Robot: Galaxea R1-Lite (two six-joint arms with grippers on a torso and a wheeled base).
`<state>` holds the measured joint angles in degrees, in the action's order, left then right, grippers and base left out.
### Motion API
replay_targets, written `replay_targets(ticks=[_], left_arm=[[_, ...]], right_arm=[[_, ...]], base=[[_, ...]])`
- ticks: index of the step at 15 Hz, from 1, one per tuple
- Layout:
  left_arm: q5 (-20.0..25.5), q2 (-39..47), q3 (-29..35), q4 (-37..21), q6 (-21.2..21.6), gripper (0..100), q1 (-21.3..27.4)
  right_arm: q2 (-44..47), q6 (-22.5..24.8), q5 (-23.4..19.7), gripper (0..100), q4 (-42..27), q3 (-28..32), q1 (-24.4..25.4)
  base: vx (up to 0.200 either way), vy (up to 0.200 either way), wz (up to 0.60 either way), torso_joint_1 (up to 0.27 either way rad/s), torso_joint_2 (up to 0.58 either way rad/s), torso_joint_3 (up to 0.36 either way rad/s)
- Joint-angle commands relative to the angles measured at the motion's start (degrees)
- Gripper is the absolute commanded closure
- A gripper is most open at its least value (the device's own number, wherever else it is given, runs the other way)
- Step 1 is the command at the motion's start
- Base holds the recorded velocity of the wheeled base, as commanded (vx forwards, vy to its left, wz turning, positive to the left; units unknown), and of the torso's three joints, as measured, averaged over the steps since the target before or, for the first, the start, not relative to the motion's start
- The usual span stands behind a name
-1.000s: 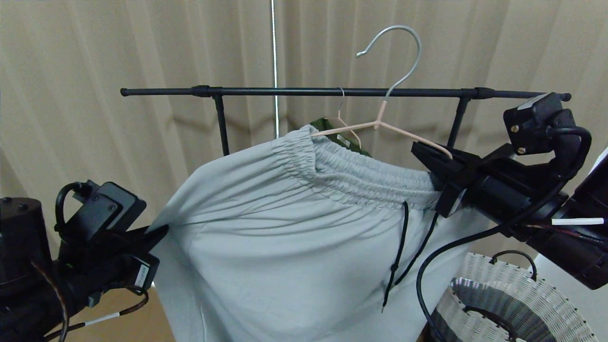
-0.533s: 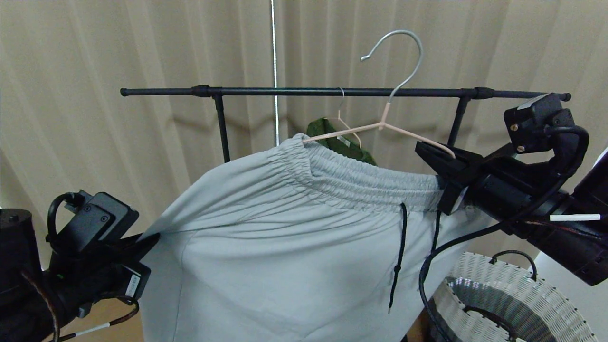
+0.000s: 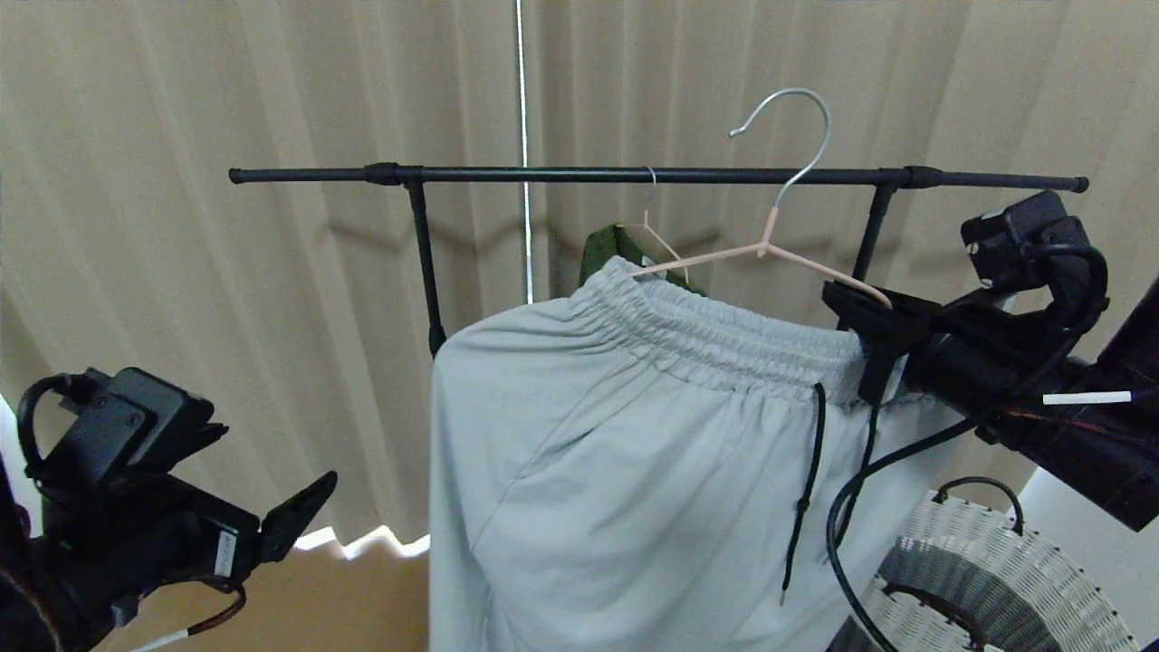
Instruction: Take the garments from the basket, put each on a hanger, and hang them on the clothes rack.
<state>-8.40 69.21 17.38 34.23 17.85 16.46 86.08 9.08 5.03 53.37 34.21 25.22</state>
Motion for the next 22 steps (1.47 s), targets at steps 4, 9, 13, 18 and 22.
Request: replay_targets(ticks=[4,9,13,18,22], left_arm=[[0.2,-11.4,-5.6,-0.1,-8.6,0,-0.3],[0.3,-10.9,-5.9,0.0,-11.5,0,-0.3],[0.3,-13.7,-6.6,-0.3,-11.2,0,-0.3],[0.9,-10.4,-5.7,0.0,-11.5,0,-0.3],[0.8,-10.0,-5.3,0.1,-11.5,0,-0.3]], right_arm=[[-4.2,0.3,4.4,100,-5.6,-4.9,-5.7],[-11.6,0.5,6.0,100,-8.7,-11.2,-16.5],[-12.9,0.1,5.7,100,-8.1,-18.6,-22.8],[-14.2,-0.4,6.0,100,-8.0,-18.3,-25.7],[-16.9,-0.2,7.8,100,-8.3,-17.4,-29.4]], base=[[0.0,0.0,0.0,0.0,0.0,0.0],[0.0,0.0,0.0,0.0,0.0,0.0],[0.0,0.0,0.0,0.0,0.0,0.0],[0.0,0.0,0.0,0.0,0.0,0.0],[0.0,0.0,0.0,0.0,0.0,0.0]])
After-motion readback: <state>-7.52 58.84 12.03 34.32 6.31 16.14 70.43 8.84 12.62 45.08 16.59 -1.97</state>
